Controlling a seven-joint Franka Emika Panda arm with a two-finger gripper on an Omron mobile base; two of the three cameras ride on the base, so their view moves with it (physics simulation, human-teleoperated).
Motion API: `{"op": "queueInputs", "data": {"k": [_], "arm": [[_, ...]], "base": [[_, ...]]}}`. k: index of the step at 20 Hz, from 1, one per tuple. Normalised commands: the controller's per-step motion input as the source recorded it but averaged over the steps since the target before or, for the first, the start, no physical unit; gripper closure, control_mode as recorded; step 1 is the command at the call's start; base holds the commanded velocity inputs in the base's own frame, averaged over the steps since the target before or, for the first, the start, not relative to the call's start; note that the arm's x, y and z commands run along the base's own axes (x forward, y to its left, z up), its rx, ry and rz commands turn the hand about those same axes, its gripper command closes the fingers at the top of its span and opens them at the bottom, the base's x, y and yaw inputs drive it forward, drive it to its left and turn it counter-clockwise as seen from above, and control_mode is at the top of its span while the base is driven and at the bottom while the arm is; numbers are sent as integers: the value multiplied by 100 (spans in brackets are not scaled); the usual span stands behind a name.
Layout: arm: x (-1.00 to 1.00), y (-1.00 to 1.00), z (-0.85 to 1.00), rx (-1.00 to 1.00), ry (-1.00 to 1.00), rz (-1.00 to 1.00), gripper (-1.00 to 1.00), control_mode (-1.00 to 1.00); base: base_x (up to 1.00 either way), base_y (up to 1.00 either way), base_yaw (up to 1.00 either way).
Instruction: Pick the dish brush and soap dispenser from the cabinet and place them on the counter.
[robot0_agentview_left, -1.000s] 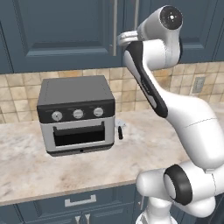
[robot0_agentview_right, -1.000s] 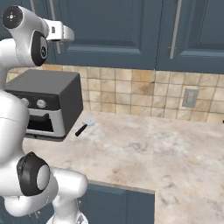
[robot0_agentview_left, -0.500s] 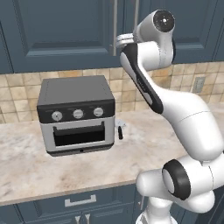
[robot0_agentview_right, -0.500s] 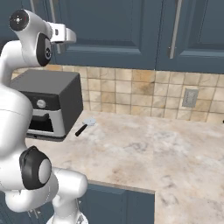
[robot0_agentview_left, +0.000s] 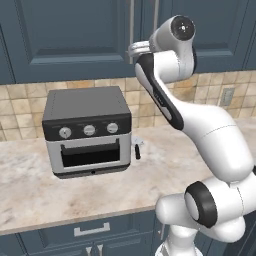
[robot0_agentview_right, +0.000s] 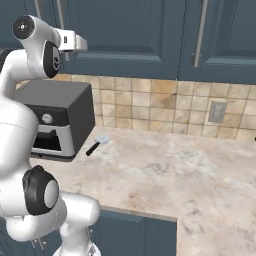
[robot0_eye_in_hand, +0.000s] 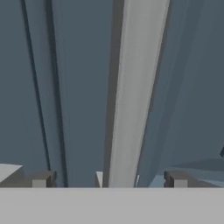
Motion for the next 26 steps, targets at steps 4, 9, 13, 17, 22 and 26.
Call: {"op": "queueInputs", "data": {"k": [4,9,13,17,22,26], "arm": [[6,-5,-1,0,0,0,100,-100],[0,0,0,0,0,0,100,-100],[0,0,0,0,0,0,100,-100],[-6,0,-1,0,2,0,100,-100],[-46,-2,-10,1,3,0,100,-100],[-70,-3,-18,0,0,0,100,-100]], "base": [[0,0,0],[0,0,0],[0,0,0],[0,0,0],[0,0,0],[0,0,0]]}}
